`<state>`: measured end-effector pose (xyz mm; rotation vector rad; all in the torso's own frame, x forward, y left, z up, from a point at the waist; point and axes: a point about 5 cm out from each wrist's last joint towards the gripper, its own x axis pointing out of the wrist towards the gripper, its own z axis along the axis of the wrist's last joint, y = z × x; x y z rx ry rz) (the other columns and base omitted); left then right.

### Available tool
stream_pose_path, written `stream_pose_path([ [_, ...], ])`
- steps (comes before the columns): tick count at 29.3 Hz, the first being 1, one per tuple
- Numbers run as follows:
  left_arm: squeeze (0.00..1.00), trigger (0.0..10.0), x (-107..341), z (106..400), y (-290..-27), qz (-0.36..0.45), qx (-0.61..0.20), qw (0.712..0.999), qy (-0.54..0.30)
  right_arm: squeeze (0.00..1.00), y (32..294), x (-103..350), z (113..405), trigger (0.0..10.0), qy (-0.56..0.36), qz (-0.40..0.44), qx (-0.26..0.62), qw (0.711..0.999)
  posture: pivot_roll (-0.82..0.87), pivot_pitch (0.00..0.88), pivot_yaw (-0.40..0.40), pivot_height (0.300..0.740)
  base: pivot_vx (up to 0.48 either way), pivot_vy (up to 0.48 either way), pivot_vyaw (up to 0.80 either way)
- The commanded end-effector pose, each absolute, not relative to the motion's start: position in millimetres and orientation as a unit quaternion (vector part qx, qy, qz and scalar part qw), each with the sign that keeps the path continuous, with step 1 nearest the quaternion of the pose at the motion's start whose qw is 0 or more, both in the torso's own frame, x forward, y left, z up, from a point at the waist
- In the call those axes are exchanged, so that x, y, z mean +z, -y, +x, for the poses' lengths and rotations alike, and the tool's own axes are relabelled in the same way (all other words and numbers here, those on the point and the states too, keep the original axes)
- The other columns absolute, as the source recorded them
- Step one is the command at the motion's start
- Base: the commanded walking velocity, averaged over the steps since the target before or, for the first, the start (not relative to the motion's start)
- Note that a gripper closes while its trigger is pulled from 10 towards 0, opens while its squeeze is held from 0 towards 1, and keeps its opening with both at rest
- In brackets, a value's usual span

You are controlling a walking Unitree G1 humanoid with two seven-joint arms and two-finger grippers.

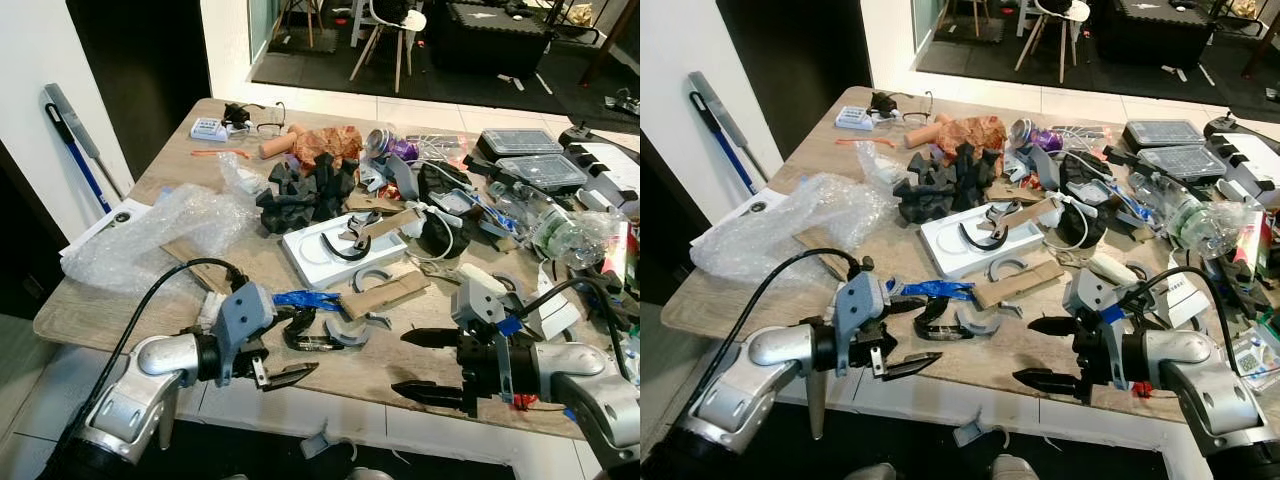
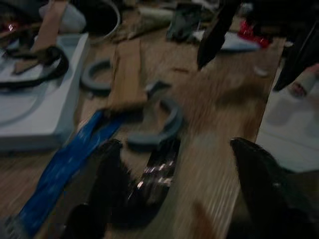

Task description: Picking trash to rubbish bin

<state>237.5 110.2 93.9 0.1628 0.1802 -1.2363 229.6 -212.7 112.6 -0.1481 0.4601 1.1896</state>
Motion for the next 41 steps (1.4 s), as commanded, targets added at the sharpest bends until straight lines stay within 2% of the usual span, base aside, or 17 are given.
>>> stream_pose_path([
  [1, 0.0, 4.5, 86, 236, -107, 0.08, -0.577, 0.808, -0.091, 0.0, 212, 113, 228, 10.0, -0.225, -0.074, 0.56, 0.794, -0.03, 0.0, -0.022, 0.74, 0.0, 0.0, 0.0],
  [7, 0.0, 3.8, 80, 236, -106, 0.091, -0.569, 0.811, -0.101, 0.0, 212, 115, 228, 10.0, -0.223, -0.075, 0.56, 0.794, -0.03, 0.0, -0.02, 0.74, 0.0, 0.0, 0.0],
  [8, 0.0, 3.3, 79, 235, -107, 0.086, -0.568, 0.812, -0.104, 0.0, 212, 115, 228, 10.0, -0.223, -0.075, 0.56, 0.794, -0.03, 0.0, -0.016, 0.74, 0.0, 0.0, 0.0],
  [9, 0.0, 1.6, 79, 235, -106, 0.077, -0.564, 0.815, -0.104, 0.0, 212, 115, 228, 10.0, -0.222, -0.075, 0.56, 0.794, -0.03, 0.0, -0.016, 0.74, 0.0, 0.0, 0.0],
  [10, 0.0, 0.9, 81, 233, -105, 0.063, -0.561, 0.819, -0.102, 0.0, 212, 115, 228, 10.0, -0.223, -0.075, 0.56, 0.794, -0.03, 0.0, -0.012, 0.74, 0.0, 0.0, 0.0],
  [14, 0.0, 0.5, 84, 229, -104, 0.052, -0.558, 0.823, -0.097, 0.0, 213, 115, 228, 10.0, -0.224, -0.075, 0.56, 0.794, -0.04, 0.0, -0.011, 0.74, 0.0, 0.0, 0.0],
  [16, 0.0, 2.0, 86, 229, -105, 0.055, -0.553, 0.826, -0.094, 0.0, 213, 115, 227, 10.0, -0.224, -0.075, 0.559, 0.794, -0.04, 0.0, -0.011, 0.74, 0.0, 0.0, 0.0],
  [17, 0.0, 4.0, 88, 230, -107, 0.065, -0.546, 0.831, -0.087, 0.0, 215, 115, 227, 10.0, -0.224, -0.077, 0.557, 0.796, -0.04, 0.0, -0.011, 0.74, 0.0, 0.0, 0.0],
  [18, 0.0, 6.7, 89, 231, -108, 0.069, -0.543, 0.833, -0.082, 0.0, 215, 115, 227, 10.0, -0.224, -0.078, 0.556, 0.796, -0.04, 0.0, -0.011, 0.74, 0.0, 0.0, 0.0],
  [19, 0.0, 6.7, 90, 232, -110, 0.073, -0.536, 0.837, -0.077, 0.0, 216, 115, 228, 10.0, -0.224, -0.078, 0.556, 0.797, -0.04, 0.0, -0.011, 0.74, 0.0, 0.0, 0.0],
  [20, 0.0, 10.0, 91, 236, -115, 0.079, -0.525, 0.844, -0.073, 0.0, 217, 115, 228, 10.0, -0.223, -0.078, 0.555, 0.798, -0.05, 0.0, -0.011, 0.74, 0.0, 0.0, 0.0],
  [21, 0.0, 10.0, 91, 238, -118, 0.082, -0.518, 0.849, -0.072, 0.0, 217, 116, 228, 10.0, -0.223, -0.078, 0.555, 0.798, -0.05, 0.0, -0.011, 0.74, 0.0, 0.0, 0.0],
  [23, 0.0, 10.0, 89, 254, -145, 0.093, -0.48, 0.869, -0.079, 0.0, 218, 117, 228, 10.0, -0.222, -0.08, 0.554, 0.799, -0.04, 0.0, -0.013, 0.74, 0.0, 0.0, 0.0],
  [24, 0.0, 10.0, 89, 254, -145, 0.093, -0.48, 0.869, -0.079, 0.0, 218, 117, 228, 10.0, -0.222, -0.08, 0.554, 0.799, -0.04, 0.0, -0.013, 0.74, 0.0, 0.0, 0.0],
  [25, 1.0, 10.0, 87, 262, -165, 0.099, -0.45, 0.883, -0.087, 0.0, 217, 117, 228, 10.0, -0.222, -0.08, 0.554, 0.799, -0.04, 0.0, -0.014, 0.74, 0.0, 0.0, 0.0],
  [32, 1.0, 10.0, 78, 257, -179, 0.12, -0.436, 0.885, -0.107, 0.0, 214, 118, 226, 10.0, -0.223, -0.08, 0.555, 0.797, -0.04, 0.0, -0.015, 0.74, 0.0, 0.0, 0.0],
  [41, 1.0, 10.0, 61, 249, -185, 0.14, -0.452, 0.87, -0.14, 0.0, 215, 119, 227, 10.0, -0.224, -0.081, 0.555, 0.797, -0.04, 0.0, -0.018, 0.74, 0.0, 0.0, 0.0],
])
